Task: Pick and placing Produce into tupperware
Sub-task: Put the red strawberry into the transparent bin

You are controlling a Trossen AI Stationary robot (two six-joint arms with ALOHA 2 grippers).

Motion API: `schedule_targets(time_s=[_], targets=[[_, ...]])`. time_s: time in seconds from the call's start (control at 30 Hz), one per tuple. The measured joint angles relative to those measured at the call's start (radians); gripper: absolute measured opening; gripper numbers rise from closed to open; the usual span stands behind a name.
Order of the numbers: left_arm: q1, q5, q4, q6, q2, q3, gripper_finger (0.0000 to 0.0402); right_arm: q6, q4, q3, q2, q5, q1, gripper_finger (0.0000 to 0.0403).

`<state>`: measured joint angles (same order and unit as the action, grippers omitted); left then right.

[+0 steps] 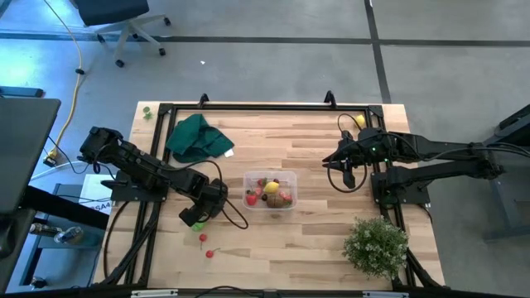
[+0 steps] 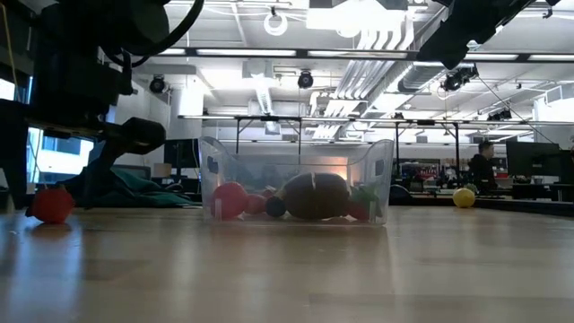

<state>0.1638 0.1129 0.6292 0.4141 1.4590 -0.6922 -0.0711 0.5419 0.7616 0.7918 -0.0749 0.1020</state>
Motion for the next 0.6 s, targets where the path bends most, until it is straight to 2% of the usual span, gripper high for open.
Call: schedule_targets(time_s=[0.37,0.6], targets=[[0.000,0.021,-0.009,-0.004,0.039,0.000,0.0231,0.000,0.000,0.000,0.000,0.000,0.000,0.0062],[0.000,0.013,-0.017,-0.008,0.039,0.000,0.0207,0.000,0.000,0.000,0.000,0.000,0.000,0.0062]])
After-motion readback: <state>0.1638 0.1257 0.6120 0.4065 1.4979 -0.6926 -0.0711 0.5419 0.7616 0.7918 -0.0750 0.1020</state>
